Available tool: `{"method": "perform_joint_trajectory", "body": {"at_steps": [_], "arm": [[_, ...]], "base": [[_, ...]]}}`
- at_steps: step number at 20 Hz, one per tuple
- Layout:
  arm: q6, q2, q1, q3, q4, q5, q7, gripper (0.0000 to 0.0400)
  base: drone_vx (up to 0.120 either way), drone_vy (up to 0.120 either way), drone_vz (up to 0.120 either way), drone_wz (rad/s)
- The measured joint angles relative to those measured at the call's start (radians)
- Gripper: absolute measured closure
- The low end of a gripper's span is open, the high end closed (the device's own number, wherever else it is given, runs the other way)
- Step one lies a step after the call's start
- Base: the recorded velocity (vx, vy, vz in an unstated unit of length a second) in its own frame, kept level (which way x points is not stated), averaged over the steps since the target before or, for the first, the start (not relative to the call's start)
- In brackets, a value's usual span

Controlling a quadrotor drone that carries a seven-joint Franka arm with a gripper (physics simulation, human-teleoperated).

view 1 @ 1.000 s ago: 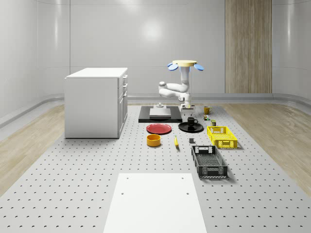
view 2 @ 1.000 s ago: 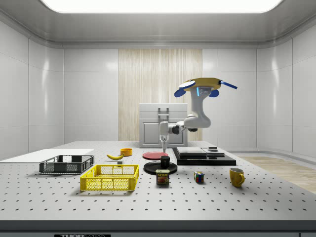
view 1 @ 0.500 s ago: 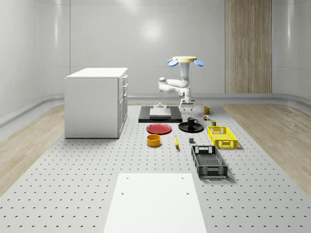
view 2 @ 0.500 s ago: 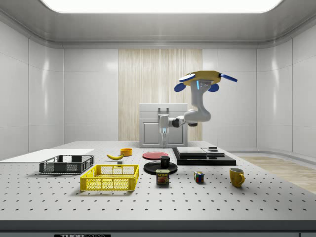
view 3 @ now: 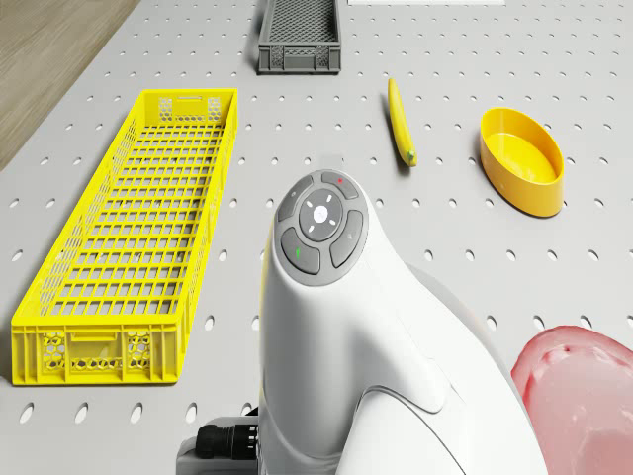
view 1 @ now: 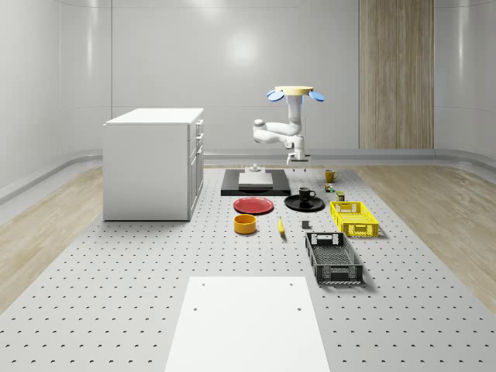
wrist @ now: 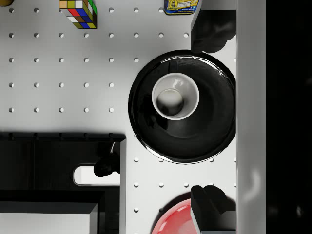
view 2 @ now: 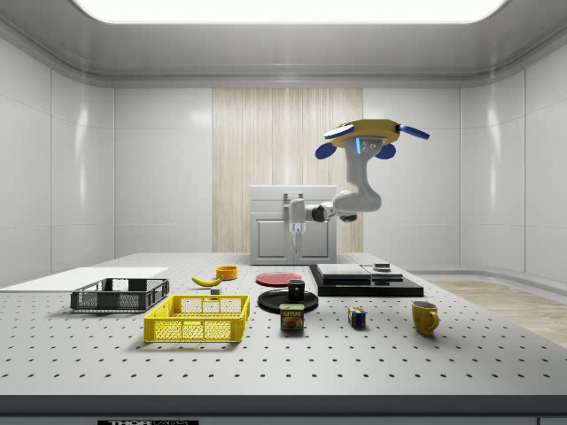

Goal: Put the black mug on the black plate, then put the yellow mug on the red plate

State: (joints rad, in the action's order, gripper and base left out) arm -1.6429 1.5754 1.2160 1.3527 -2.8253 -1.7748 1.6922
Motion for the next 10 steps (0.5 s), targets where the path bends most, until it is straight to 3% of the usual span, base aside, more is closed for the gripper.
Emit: {"method": "perform_joint_trajectory", "body": {"at_steps": [3, 10], "arm": [[0.0, 0.0, 0.0, 0.0, 0.0, 0.0, 0.0, 0.0], [0.0, 0.0, 0.0, 0.0, 0.0, 0.0, 0.0, 0.0]], "base": [[-0.12, 0.013, 0.0, 0.0], [-0.12, 0.12, 0.0, 0.0]]}}
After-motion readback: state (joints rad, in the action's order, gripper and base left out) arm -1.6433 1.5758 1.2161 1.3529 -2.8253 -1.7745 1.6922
